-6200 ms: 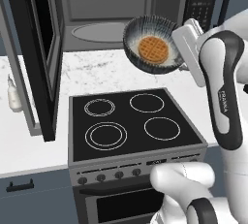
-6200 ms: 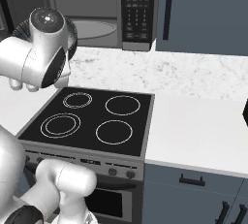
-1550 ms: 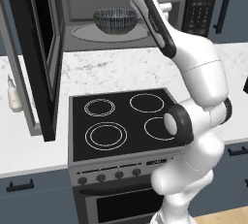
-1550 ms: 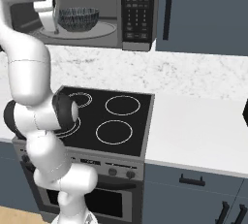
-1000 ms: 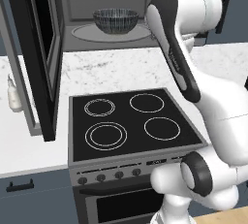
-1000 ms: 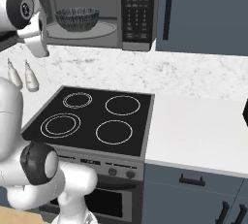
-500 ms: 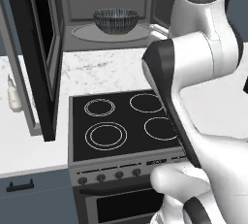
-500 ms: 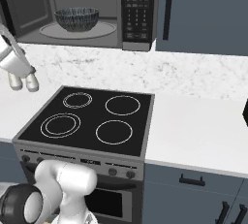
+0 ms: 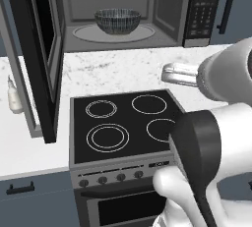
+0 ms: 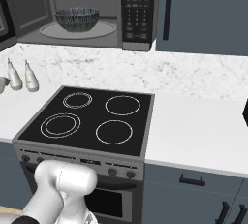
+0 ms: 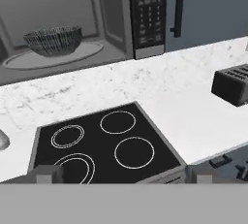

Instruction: Open the microwave, place the bowl with waffle inside the microwave, then close the microwave door and turn it on.

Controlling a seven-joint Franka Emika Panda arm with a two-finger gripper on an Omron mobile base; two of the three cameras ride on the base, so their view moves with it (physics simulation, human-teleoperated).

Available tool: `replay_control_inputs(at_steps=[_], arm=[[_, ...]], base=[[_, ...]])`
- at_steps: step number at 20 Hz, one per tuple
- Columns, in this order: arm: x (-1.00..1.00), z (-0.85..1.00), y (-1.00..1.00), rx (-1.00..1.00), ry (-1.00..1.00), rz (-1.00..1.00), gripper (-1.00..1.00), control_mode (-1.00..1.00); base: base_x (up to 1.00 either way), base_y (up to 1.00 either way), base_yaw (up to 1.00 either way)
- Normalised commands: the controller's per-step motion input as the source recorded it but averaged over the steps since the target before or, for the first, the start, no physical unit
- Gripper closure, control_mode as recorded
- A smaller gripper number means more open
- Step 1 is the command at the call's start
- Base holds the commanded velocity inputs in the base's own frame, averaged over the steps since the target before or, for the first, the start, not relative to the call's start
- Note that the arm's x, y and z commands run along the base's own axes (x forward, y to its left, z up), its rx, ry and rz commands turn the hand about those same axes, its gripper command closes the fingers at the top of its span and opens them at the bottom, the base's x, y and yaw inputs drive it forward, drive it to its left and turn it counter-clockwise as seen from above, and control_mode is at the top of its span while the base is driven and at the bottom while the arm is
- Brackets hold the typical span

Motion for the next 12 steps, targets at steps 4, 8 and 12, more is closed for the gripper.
replay_control_inputs(at_steps=[4,8,12], arm=[[-0.93,0.05,0.01,-0.08,-0.3,0.41,-1.0,-1.0],[-0.1,-0.22,0.38,-0.03,-0.25,0.24,-1.0,-1.0],[0.0,-0.03,0.55,-0.13,-0.37,0.02,-1.0,-1.0]], base=[[0.0,0.0,0.0],[0.0,0.0,0.0],[0.0,0.0,0.0]])
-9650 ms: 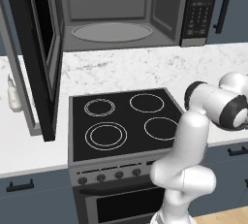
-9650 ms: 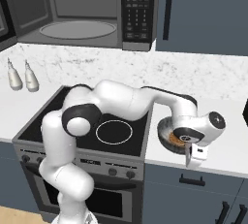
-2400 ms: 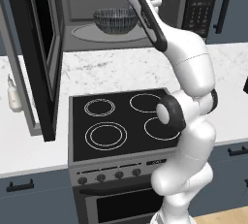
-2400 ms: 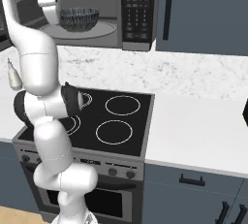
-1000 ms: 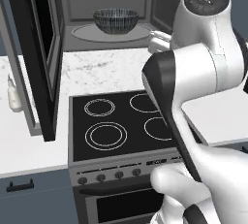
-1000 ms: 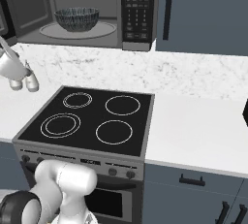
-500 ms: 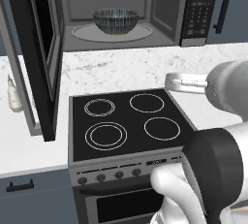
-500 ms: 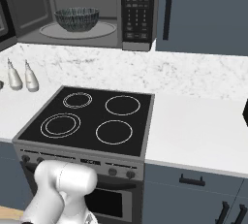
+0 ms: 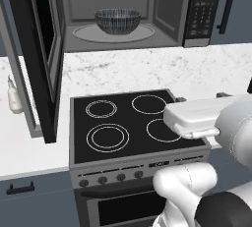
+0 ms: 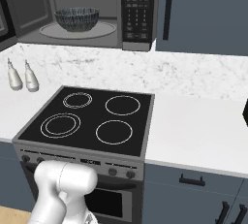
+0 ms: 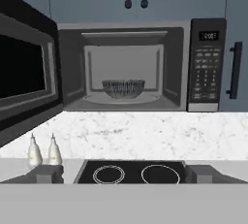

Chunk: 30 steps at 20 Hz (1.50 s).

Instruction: Open the microwave, place the bowl with waffle inside the microwave, then close the microwave door and turn it on.

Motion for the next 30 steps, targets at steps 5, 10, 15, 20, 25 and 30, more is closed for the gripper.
replay_control_inputs(at_steps=[5,10,15,20,25,30], arm=[[-0.15,0.0,0.7,-0.21,-0.36,-0.05,-1.0,-1.0],[-0.15,0.05,0.31,-0.1,-0.09,-0.08,-1.0,-1.0],[-0.2,0.0,0.14,0.0,-0.17,0.0,-1.0,-1.0],[-0.19,0.0,0.22,0.0,-0.2,0.0,-1.0,-1.0],[-0.04,0.0,0.21,0.0,-0.16,0.0,-1.0,-1.0],[-0.07,0.0,0.22,0.0,-0.16,0.0,-1.0,-1.0]], base=[[0.0,0.0,0.0],[0.0,0.0,0.0],[0.0,0.0,0.0],[0.0,0.0,0.0],[0.0,0.0,0.0],[0.0,0.0,0.0]])
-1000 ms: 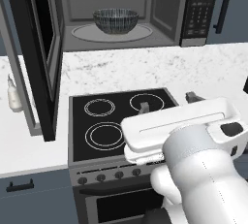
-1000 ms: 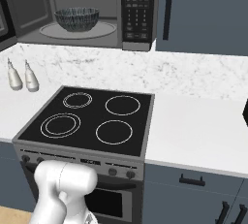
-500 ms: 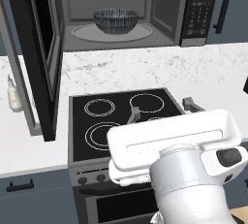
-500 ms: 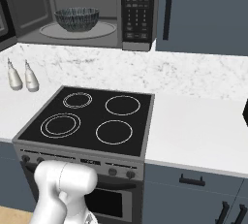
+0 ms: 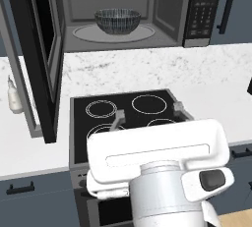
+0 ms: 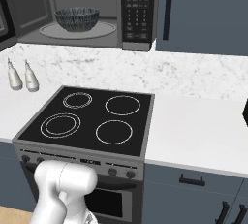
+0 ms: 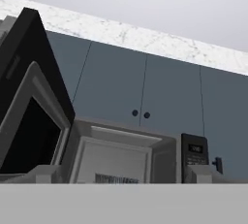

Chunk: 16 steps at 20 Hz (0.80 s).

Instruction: Open the microwave, place the bowl with waffle inside the microwave, then close the microwave door and turn it on.

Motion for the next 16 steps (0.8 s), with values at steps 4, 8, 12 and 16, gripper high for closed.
replay_control_inputs(at_steps=[4,8,12,16], arm=[[0.0,-0.03,0.18,0.0,-0.1,0.0,-1.0,-1.0],[-0.02,0.0,0.15,0.0,-0.12,0.0,-1.0,-1.0],[0.0,0.0,0.16,0.0,-0.11,-0.03,-1.0,-1.0],[-0.09,0.0,0.24,0.0,-0.13,-0.02,-1.0,-1.0]], base=[[0.0,0.0,0.0],[0.0,0.0,0.0],[0.0,0.0,0.0],[0.0,0.0,0.0]])
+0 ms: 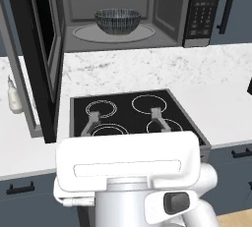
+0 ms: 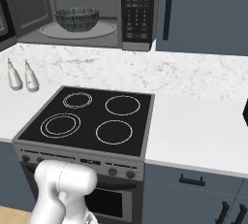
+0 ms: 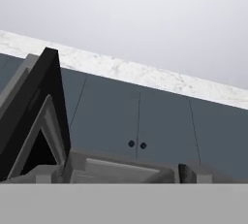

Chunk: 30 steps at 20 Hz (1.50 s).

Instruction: Open the microwave, place the bowl with waffle inside the microwave, then close the microwave door and turn it on.

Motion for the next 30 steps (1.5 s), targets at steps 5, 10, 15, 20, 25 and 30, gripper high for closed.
replay_control_inputs(at_steps=[5,10,15,20,25,30], arm=[[-0.2,-0.02,0.3,-0.01,-0.08,0.0,-1.0,-1.0],[-0.06,0.0,0.2,0.0,-0.03,0.0,-1.0,-1.0],[0.02,-0.06,0.21,-0.03,0.0,-0.05,-1.0,-1.0],[0.31,-0.07,0.09,-0.05,0.02,-0.07,-1.0,-1.0],[0.44,-0.06,0.0,-0.04,0.07,-0.1,-1.0,-1.0],[0.3,-0.01,0.07,-0.03,0.04,-0.12,-1.0,-1.0]], base=[[0.0,0.0,0.0],[0.0,0.0,0.0],[0.0,0.0,0.0],[0.0,0.0,0.0],[0.0,0.0,0.0],[0.0,0.0,0.0]])
